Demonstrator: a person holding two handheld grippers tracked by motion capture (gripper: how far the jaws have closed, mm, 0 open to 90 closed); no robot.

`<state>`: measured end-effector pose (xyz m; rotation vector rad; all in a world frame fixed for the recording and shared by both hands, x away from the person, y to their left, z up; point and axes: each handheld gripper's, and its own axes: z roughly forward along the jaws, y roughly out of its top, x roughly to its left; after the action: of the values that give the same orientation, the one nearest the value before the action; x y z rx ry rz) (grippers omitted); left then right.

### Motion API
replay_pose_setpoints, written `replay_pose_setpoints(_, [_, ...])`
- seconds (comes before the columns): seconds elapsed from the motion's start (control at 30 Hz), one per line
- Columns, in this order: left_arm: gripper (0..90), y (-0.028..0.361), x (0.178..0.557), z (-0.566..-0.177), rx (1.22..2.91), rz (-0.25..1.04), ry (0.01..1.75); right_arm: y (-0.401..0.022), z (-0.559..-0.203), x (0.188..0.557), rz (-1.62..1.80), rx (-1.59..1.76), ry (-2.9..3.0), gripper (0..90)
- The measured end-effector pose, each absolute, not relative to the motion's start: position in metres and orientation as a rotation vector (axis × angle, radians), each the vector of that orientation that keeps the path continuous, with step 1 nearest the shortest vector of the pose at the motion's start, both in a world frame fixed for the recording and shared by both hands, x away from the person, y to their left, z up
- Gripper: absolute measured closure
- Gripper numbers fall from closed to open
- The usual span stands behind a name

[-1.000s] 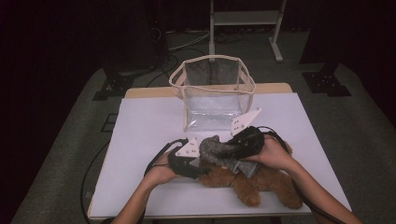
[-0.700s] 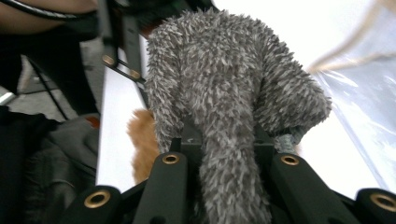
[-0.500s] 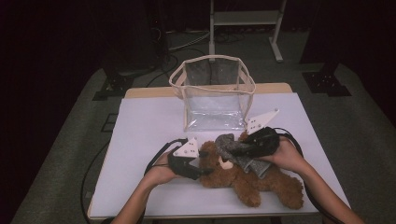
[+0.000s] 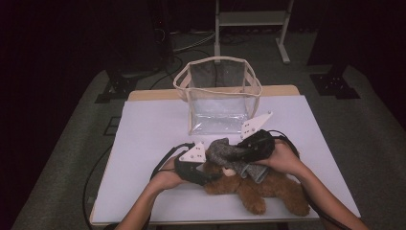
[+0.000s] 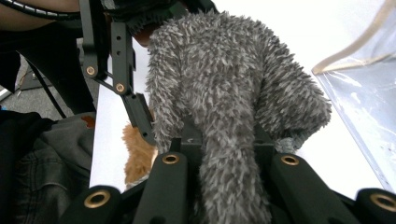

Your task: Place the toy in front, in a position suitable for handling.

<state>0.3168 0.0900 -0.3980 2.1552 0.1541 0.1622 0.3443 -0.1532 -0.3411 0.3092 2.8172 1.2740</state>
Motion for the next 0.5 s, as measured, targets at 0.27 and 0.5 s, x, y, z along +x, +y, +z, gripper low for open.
replay_pose_setpoints(0.27, [39.7, 0.089, 0.318, -0.395, 2.141, 0.156, 0.148, -0.199, -0.355, 0.356, 1.191, 0.521, 2.782, 73.9])
replay_pose_setpoints(0.5, [29.5, 0.079, 0.319, -0.393, 2.102, 0.076, 0.118, -0.192, -0.361, 0.33, 1.22, 0.41, 2.805, 73.8])
